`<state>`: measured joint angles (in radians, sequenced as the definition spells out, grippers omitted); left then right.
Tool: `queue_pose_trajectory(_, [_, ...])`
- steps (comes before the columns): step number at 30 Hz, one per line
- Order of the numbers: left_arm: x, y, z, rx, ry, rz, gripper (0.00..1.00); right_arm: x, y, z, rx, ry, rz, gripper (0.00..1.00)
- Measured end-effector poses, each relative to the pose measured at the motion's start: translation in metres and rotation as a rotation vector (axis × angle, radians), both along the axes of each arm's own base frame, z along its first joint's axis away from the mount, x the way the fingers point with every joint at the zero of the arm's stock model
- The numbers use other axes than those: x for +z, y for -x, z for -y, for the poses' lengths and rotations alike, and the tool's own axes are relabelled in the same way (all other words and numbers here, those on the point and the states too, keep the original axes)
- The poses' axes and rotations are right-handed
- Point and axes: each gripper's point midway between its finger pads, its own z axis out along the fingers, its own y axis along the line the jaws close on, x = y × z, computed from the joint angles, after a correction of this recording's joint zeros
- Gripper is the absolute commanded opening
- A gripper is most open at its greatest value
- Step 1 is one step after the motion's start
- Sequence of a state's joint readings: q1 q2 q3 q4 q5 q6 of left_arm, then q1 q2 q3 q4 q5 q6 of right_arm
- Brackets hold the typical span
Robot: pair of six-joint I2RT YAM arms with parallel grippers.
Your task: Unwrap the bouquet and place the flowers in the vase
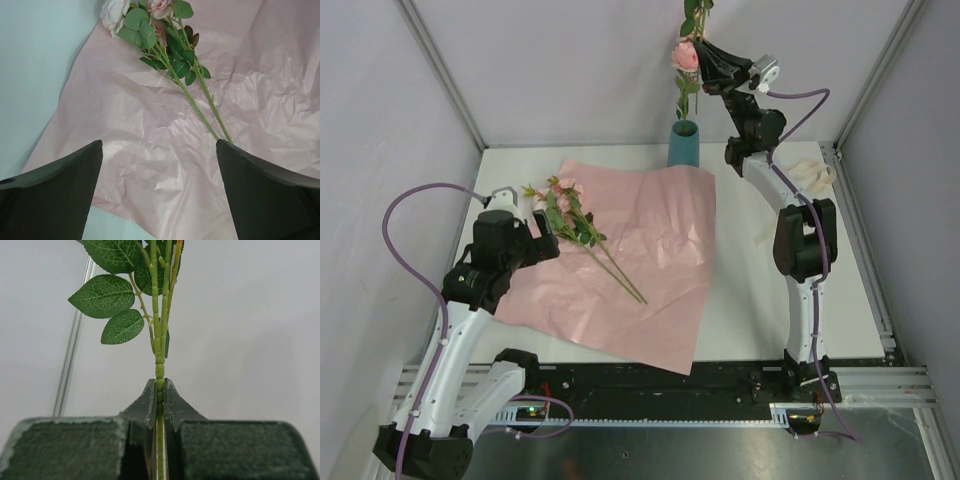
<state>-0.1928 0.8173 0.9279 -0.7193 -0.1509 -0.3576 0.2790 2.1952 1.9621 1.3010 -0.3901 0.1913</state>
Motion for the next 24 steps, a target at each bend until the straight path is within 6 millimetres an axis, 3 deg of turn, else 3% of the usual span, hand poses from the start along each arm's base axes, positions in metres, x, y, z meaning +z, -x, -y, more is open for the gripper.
queue_pose_trajectory(4, [0.000, 0.000, 0.000, 0.000, 0.000, 0.000, 1.00, -0.011, -0.008, -0.001, 0.010, -0.009, -0.019, 0.00])
queue_pose_trajectory(11, [0.000, 0.000, 0.000, -0.001, 0.001, 0.000, 1.00, -0.070, -0.045, -0.007, 0.039, -0.017, -0.165, 0.00])
queue_pose_trajectory(17, [0.000, 0.000, 0.000, -0.003, 0.004, -0.001, 1.00, -0.104, -0.057, -0.006, 0.031, -0.019, -0.256, 0.00])
queue_pose_trajectory(21, [0.000, 0.000, 0.002, -0.008, 0.009, -0.002, 1.00, -0.152, -0.070, -0.005, 0.014, -0.012, -0.383, 0.09])
queue_pose_trajectory(24, [0.000, 0.000, 0.003, -0.014, 0.013, -0.003, 1.00, -0.178, -0.076, -0.004, 0.001, -0.006, -0.455, 0.19])
